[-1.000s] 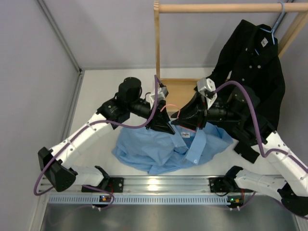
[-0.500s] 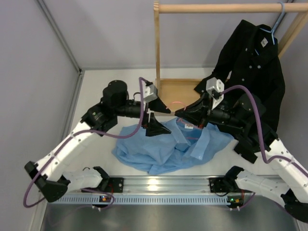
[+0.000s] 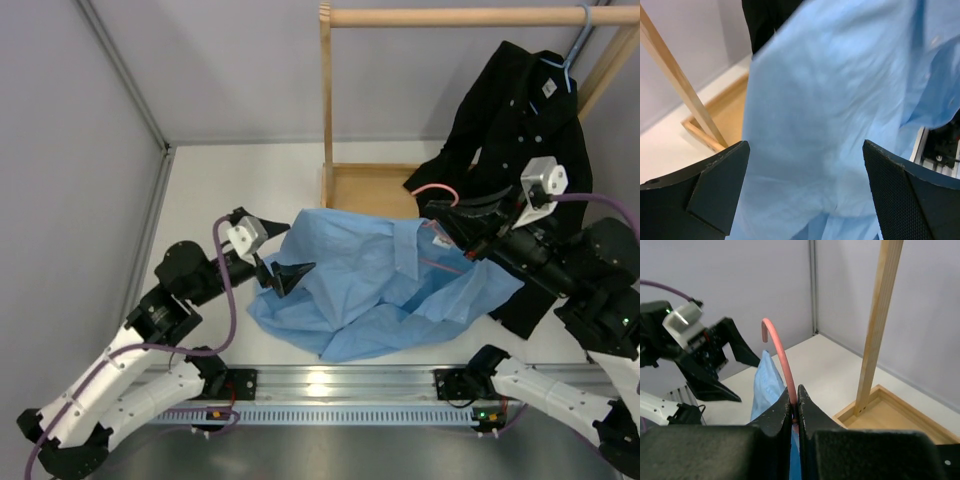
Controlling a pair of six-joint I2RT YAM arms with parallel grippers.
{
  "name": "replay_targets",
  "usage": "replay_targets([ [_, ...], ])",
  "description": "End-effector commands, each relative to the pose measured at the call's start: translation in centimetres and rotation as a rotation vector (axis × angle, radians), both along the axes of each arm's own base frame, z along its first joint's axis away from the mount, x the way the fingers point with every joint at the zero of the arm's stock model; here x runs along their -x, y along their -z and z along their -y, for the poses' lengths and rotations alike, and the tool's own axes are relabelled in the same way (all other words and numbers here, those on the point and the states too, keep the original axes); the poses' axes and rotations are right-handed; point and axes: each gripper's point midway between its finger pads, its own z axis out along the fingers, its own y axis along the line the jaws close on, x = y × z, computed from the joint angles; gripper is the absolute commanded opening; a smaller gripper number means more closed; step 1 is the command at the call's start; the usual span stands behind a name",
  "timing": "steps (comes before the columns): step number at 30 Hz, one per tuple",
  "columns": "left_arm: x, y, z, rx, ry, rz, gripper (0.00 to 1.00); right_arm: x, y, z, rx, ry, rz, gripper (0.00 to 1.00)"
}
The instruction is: Place the shirt on the hanger
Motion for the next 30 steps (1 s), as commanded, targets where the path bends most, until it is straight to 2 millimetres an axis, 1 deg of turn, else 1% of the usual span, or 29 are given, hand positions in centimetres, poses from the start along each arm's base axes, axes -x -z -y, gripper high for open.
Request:
replay_targets([
  [1,-0.8,0.5,0.8,0.063,-0.005,0.017,0.98,0.6,-2.7,1.7,-0.006,0.049,0.055,0.0],
  [2,-0.9,0.7,1.1,0.062,0.003,0.017,0.98,0.8,-3.0,1.8,-0.007,0.047,0.061,0.0],
  [3,-1.4,0.4,1.6,0.08,0.007,0.029,0.98,0.9,-3.2,1.8,-0.007,0.039,0.066,0.0],
  [5,-2.1,0.9,2.3,0.097,0.006,-0.014,0.95,1.5,-4.0,2.0,-0.017,0.027,0.076,0.0],
  [6,-2.9,1.8,3.0,0.082,0.002,-0.042,0.92,1.8,-4.1,1.8,-0.02,0.007,0.077,0.0],
  [7,-3.2,1.5,3.4,0.1,0.004,-0.043,0.85,2.1,-4.4,1.8,-0.024,-0.006,0.084,0.0],
  [8,-3.6,1.5,3.7,0.108,0.0,-0.05,0.8,2.2,-4.5,1.8,-0.027,-0.012,0.084,0.0],
  [9,-3.8,1.6,4.1,0.111,0.005,-0.056,0.74,2.3,-4.6,1.6,-0.028,-0.022,0.083,0.0],
  [10,-4.2,1.8,4.7,0.114,0.017,-0.063,0.61,2.4,-4.6,1.6,-0.028,-0.024,0.083,0.0],
  [11,-4.3,1.8,5.0,0.116,0.028,-0.064,0.51,2.3,-4.6,1.6,-0.027,-0.022,0.085,0.0],
  [13,-4.6,1.9,5.4,0.132,0.03,-0.076,0.29,2.2,-4.6,1.7,-0.027,-0.013,0.084,0.0],
  [14,-4.8,1.5,5.5,0.153,0.026,-0.066,0.1,2.2,-4.5,1.7,-0.025,-0.012,0.085,0.0],
  [15,-4.9,1.4,5.5,0.16,0.023,-0.066,0.0,2.1,-4.5,1.8,-0.026,-0.008,0.084,0.0],
  [18,-5.2,1.2,5.3,0.184,-0.002,-0.069,0.0,2.0,-4.2,1.9,-0.024,0.005,0.082,0.0],
  [21,-6.0,1.4,4.0,0.2,-0.09,-0.087,0.0,1.0,-3.6,2.5,-0.025,0.066,0.063,0.0],
  [22,-7.4,1.5,2.7,0.224,-0.202,-0.114,0.0,0.6,-3.5,3.1,-0.033,0.103,0.051,0.0],
  [23,-8.0,1.4,1.6,0.247,-0.272,-0.13,0.0,-0.3,-3.3,3.9,-0.048,0.174,0.03,0.0],
  [24,-8.7,2.1,0.6,0.264,-0.351,-0.174,0.0,-0.8,-3.1,4.3,-0.06,0.206,0.012,0.0],
  [25,-9.8,2.4,-1.2,0.287,-0.47,-0.19,0.0,-1.1,-2.9,4.7,-0.068,0.238,0.001,0.0],
  [26,-10.1,2.8,-1.8,0.291,-0.513,-0.206,0.0,-1.6,-2.9,5.2,-0.076,0.279,-0.008,0.0],
  [28,-10.4,3.6,-2.9,0.315,-0.583,-0.251,0.0,-1.9,-2.9,5.6,-0.085,0.302,-0.013,0.0],
  [29,-10.8,4.2,-3.8,0.329,-0.644,-0.265,0.0,-2.0,-2.9,5.8,-0.088,0.312,-0.01,0.0],
  [30,-10.8,4.6,-4.2,0.36,-0.672,-0.298,0.0,-2.0,-3.0,5.8,-0.089,0.315,-0.006,0.0],
])
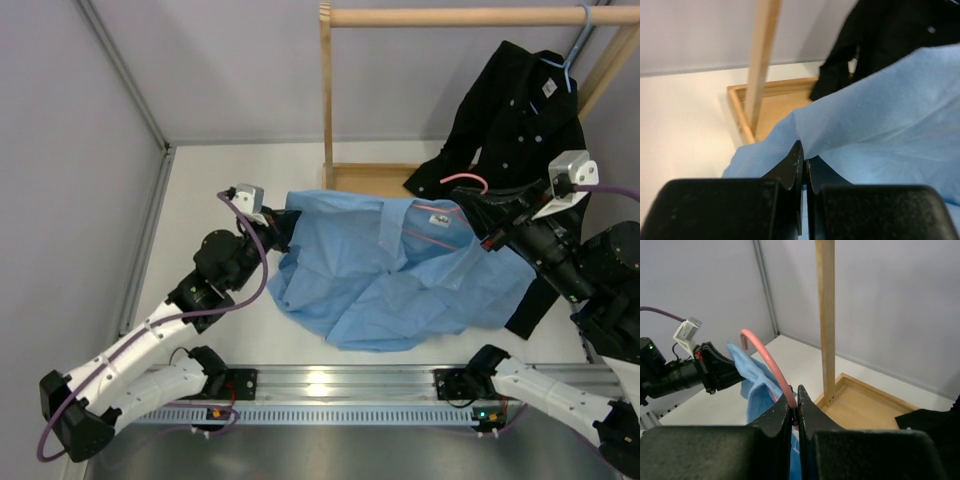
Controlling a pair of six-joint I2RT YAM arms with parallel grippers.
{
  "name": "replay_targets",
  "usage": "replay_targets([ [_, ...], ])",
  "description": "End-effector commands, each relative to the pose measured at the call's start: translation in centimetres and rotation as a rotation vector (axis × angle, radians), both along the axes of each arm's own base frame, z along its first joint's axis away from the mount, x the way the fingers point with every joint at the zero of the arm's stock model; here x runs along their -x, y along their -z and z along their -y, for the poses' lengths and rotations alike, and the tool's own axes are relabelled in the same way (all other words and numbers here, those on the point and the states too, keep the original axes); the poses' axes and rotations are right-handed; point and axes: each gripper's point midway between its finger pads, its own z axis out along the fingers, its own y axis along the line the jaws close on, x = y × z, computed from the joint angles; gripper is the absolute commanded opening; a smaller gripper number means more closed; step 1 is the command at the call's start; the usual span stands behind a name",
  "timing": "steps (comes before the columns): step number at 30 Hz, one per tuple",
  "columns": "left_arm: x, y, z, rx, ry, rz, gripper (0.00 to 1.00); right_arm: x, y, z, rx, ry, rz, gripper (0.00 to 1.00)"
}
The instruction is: Place the shirt on the hanger
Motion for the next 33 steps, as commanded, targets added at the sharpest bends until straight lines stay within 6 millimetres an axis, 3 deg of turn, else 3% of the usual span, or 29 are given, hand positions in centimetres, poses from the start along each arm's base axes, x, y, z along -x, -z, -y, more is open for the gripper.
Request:
replay_targets([
  [1,-1.6,1.3,-3.8,0.11,-0.25,-0.091,0.0,-0.7,-1.3,1.7,-0.063,0.096,0.026,0.0],
  [5,-1.3,1.7,-2.7,0.127,-0.191,-0.103,0.0,-0.8,-0.9,1.1,-0.055,0.074,0.023,0.0],
  [9,-0.5,0.2,-0.6,0.136,-0.071,-0.091,0.0,-1.2,-0.3,0.1,-0.034,0.051,0.008,0.0],
  [10,-0.3,-0.9,-0.3,0.151,-0.048,-0.076,0.0,-1.2,-0.4,0.0,-0.035,0.046,0.011,0.0],
  [13,-0.1,-2.7,-0.4,0.163,-0.044,-0.066,0.02,-1.4,-0.4,-0.1,-0.035,0.048,0.012,0.0],
  [14,-0.1,-2.2,-0.8,0.14,-0.067,-0.093,0.09,-1.6,-0.2,0.1,-0.035,0.064,0.008,0.0],
  [16,-0.2,-2.5,-2.0,0.106,-0.12,-0.108,0.57,-1.8,-0.2,0.2,-0.036,0.076,0.003,0.0],
  [17,0.0,-3.6,-2.3,0.102,-0.12,-0.096,0.82,-1.8,-0.1,0.2,-0.032,0.078,0.002,0.0],
  [18,0.7,-4.3,-2.9,0.083,-0.116,-0.076,0.98,-1.9,0.1,0.1,-0.026,0.076,-0.001,0.0],
  [21,2.7,-7.8,-2.9,0.091,-0.029,0.021,0.98,-2.2,0.9,-0.1,-0.01,0.076,-0.014,0.0],
  [22,3.2,-8.6,-2.4,0.082,0.008,0.042,0.98,-2.2,1.0,-0.2,-0.009,0.073,-0.017,0.0],
  [23,4.5,-10.6,-1.6,0.083,0.09,0.087,0.98,-2.2,1.3,-0.3,-0.009,0.072,-0.023,0.0],
  [26,5.6,-11.3,2.1,-0.05,0.298,0.13,0.98,-1.9,1.6,-0.7,-0.003,0.041,-0.031,0.0],
  [27,6.8,-12.7,4.6,-0.105,0.459,0.178,0.98,-1.7,2.1,-1.1,0.019,0.023,-0.038,0.0],
  [28,7.3,-13.0,5.8,-0.128,0.527,0.181,0.98,-1.6,2.4,-1.5,0.038,0.0,-0.044,0.0],
  [30,8.7,-12.1,8.5,-0.215,0.717,0.19,0.98,-0.6,3.5,-2.3,0.095,-0.077,-0.04,0.0],
  [31,10.5,-12.5,9.4,-0.269,0.858,0.276,0.98,-0.2,4.0,-2.3,0.105,-0.092,-0.041,0.0],
  [33,11.9,-12.3,9.8,-0.31,0.966,0.348,0.98,0.2,4.4,-2.0,0.107,-0.094,-0.045,0.0],
])
